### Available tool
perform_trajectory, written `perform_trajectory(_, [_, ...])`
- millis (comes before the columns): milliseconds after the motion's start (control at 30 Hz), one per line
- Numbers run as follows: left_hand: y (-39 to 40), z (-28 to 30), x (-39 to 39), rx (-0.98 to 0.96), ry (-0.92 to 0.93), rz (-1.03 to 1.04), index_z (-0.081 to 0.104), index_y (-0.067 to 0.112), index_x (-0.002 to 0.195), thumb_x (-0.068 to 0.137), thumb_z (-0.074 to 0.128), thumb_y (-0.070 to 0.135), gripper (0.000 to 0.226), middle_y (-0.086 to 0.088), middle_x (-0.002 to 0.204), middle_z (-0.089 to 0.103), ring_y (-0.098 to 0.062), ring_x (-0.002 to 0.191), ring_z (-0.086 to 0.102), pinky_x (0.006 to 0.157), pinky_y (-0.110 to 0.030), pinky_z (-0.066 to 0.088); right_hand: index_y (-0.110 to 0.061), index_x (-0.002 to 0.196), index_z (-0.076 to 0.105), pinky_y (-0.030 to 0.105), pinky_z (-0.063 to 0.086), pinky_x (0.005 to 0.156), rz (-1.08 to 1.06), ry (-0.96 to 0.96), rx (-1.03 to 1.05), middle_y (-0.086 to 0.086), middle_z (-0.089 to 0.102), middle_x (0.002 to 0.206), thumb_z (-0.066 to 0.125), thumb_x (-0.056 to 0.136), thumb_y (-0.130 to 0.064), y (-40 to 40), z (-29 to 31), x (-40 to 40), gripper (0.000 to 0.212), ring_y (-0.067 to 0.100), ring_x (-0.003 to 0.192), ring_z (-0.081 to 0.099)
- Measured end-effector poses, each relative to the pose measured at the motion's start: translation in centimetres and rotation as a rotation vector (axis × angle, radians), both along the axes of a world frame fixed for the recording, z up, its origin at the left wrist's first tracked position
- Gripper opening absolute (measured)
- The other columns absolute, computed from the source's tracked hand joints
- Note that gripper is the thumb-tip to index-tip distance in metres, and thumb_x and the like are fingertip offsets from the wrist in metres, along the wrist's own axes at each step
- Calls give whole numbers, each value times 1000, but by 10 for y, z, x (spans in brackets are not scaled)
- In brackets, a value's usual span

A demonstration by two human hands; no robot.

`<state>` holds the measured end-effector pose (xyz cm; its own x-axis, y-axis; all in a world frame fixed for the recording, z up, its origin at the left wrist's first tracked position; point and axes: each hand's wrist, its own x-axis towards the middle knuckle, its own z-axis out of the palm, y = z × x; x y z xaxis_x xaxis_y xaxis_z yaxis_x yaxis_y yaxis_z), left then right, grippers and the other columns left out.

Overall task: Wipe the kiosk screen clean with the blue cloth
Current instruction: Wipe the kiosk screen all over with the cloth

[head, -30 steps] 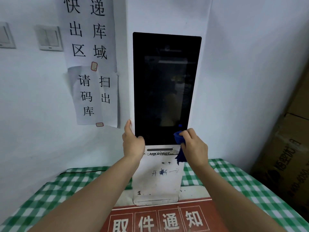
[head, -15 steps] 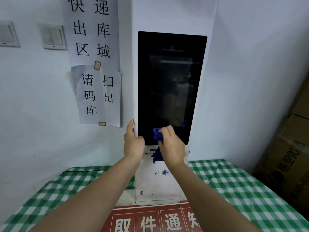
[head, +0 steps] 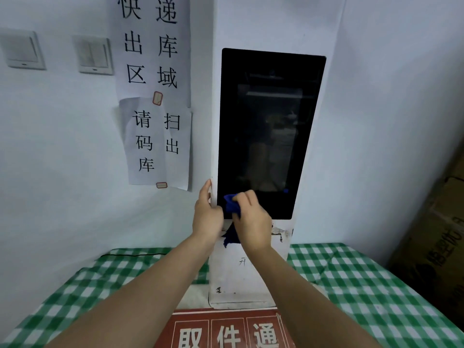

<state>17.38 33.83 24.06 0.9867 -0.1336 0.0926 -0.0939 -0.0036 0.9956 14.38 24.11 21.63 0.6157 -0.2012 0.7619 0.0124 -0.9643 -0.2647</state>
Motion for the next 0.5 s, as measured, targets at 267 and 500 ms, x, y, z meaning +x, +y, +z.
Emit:
perform_trajectory(267, [6, 8, -5, -35, 48, -4, 35, 31, 144, 94, 43, 0, 59, 0, 139, 50, -15, 112, 54, 80, -22, 46, -12, 93, 61, 30, 46, 39, -65, -87, 141, 5, 59, 98, 74, 71, -2, -15, 3, -3, 28, 24, 53, 56])
perform_trajectory(500, [18, 8, -10, -3, 119, -39, 37, 24, 143, 94, 39, -2, 56, -6, 144, 43, -18, 127, 44, 99, -28, 37, -13, 88, 61, 25, 40, 33, -18, -42, -51, 4, 59, 89, 77, 63, -2, 10, -2, 6, 31, 20, 50, 53])
